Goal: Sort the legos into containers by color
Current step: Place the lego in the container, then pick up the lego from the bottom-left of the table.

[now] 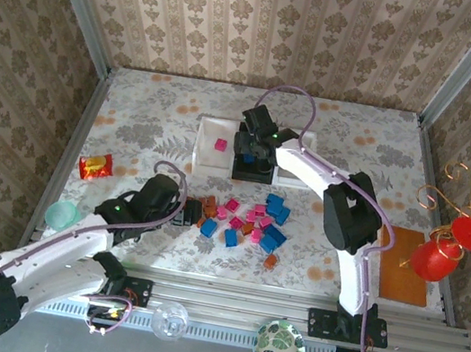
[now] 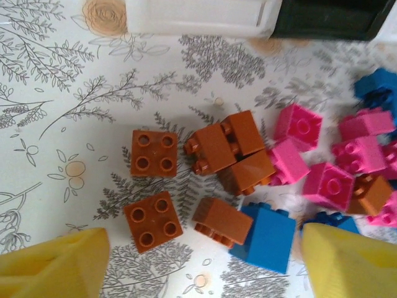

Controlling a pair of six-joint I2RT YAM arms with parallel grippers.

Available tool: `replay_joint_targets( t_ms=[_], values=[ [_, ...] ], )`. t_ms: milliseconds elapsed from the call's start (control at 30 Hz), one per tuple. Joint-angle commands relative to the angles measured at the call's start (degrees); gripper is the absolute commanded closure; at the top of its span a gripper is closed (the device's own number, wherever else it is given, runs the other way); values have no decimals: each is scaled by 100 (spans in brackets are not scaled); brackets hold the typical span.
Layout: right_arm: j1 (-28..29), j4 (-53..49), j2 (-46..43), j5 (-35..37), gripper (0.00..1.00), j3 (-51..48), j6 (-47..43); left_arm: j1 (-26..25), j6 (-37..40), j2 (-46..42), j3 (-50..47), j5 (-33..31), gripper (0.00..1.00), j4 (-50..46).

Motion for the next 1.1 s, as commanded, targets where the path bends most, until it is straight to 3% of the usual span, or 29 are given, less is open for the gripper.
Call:
replay_joint_targets(
  t_ms=[0,233,433,800,1067],
  values=[
    [156,271,-891,102,30,-588,-50,33,54,229,-89,97,28,70],
    [309,1096,-2292,-220,28,-2535,296,194,56,893,-171,292,34,420],
    [327,1265,-3081,-252,28,-3425,403,515,43,1200,-335,263,40,618],
    [335,1289,-3947,-88,28,-4032,399,733,105,1824,-593,504,39,1359],
    [336,1232,-4283,14,28,-4227,401,764,13,1839,-824,405,58,1297]
  ],
)
